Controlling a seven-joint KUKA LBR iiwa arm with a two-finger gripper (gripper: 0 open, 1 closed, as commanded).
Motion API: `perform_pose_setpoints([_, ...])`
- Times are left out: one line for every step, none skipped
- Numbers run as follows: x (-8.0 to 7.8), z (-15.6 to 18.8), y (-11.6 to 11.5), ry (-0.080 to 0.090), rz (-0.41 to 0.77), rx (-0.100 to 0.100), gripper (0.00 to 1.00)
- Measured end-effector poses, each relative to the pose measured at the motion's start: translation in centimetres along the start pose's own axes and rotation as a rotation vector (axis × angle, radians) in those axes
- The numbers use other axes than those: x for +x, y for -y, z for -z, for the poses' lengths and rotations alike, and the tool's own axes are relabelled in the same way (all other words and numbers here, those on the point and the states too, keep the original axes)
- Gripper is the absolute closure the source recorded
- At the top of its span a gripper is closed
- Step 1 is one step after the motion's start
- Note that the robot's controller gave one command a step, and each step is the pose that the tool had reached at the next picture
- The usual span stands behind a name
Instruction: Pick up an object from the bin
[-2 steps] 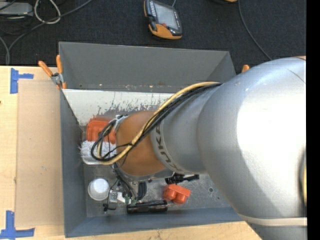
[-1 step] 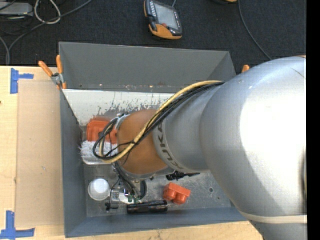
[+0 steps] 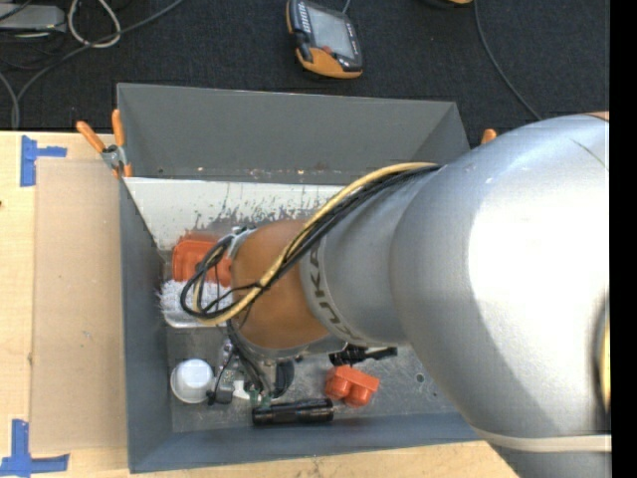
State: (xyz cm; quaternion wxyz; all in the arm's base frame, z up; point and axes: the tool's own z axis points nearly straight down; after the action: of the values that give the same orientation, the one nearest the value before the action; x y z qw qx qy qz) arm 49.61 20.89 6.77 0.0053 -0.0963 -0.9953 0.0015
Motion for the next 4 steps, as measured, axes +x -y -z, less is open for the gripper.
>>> perform_pose_setpoints([0.0, 0.0, 0.0, 0.000, -0.002, 0.000, 1.00])
perform_pose_setpoints([0.0, 0.3, 0.0, -0.001, -0.003, 0.000, 1.00])
perform_pose_setpoints([0.1, 1.5, 0.1, -0.005, -0.004, 0.002, 1.00])
perform_pose_setpoints([0.3, 4.6, 0.2, -0.010, -0.005, 0.004, 1.00])
